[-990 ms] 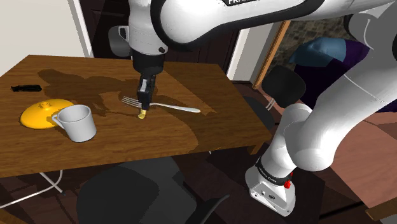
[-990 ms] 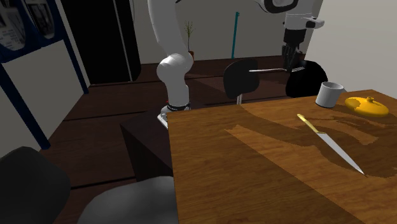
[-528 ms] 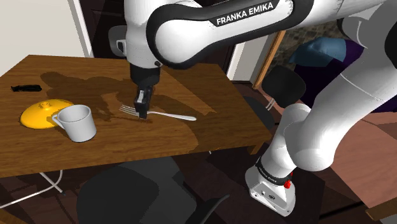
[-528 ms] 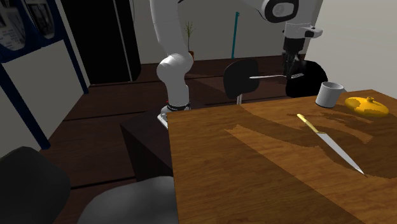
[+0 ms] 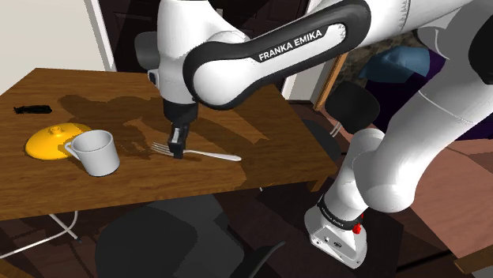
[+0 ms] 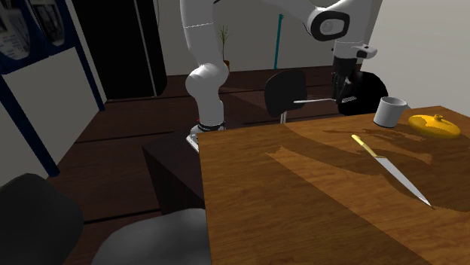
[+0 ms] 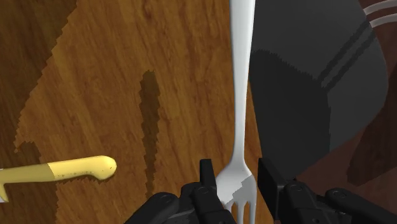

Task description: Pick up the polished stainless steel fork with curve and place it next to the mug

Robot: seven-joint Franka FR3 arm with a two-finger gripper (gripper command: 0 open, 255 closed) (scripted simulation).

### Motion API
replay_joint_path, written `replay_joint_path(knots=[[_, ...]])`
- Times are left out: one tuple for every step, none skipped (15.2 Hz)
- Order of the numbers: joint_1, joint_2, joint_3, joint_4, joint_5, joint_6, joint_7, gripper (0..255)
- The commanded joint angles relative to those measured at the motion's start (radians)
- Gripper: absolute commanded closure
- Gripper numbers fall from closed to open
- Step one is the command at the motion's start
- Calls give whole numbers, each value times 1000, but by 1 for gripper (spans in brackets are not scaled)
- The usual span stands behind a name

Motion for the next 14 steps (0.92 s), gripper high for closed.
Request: replay_joint_path(knots=[[0, 12, 0, -16, -2, 28, 0, 255], [0, 18, 1, -24, -3, 42, 1, 255], [0, 24, 2, -31, -4, 55, 1, 255], [0, 31, 2, -38, -5, 69, 2, 255], [0, 37, 2, -46, -6, 83, 3, 255], [0, 44, 3, -52, -7, 97, 4, 255], [0, 52, 3, -59, -8, 110, 4, 255], [0, 59, 4, -66, -10, 124, 5, 255], [0, 67, 4, -72, -11, 138, 6, 255], [0, 75, 5, -78, -13, 152, 7, 255], [0, 83, 5, -84, -14, 166, 8, 255], [0, 91, 5, -89, -16, 180, 10, 255], [0, 100, 6, -95, -18, 194, 11, 255], [0, 108, 6, -100, -20, 207, 12, 255]])
